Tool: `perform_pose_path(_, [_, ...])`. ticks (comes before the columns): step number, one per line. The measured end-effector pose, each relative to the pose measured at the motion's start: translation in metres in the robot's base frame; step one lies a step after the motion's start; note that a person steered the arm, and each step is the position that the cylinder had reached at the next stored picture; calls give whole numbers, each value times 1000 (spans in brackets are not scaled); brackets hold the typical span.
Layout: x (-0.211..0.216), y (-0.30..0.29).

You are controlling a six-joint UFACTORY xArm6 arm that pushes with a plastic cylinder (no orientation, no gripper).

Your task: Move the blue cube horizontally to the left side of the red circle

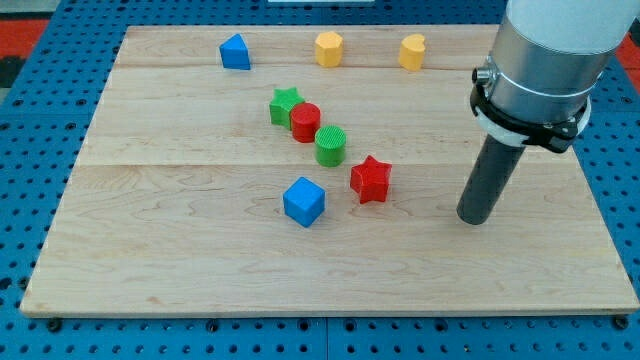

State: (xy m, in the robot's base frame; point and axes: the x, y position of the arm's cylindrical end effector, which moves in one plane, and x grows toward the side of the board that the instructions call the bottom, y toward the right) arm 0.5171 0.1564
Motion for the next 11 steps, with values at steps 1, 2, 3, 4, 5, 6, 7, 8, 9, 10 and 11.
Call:
perform_pose_path(1, [0,0])
perform_pose_path(2, [6,-5])
perform_pose_path(3, [7,-57])
perform_pose_path(4, [7,-87])
perform_pose_path(5, [5,-97])
perform_pose_path(6, [5,-175])
perform_pose_path(7, [-23,-214])
perform_pose_path(8, [-52,-243])
perform_pose_path(9, [-60,-270])
perform_pose_path(10, [-111,-252])
perform_pose_path(11, [-144,-288])
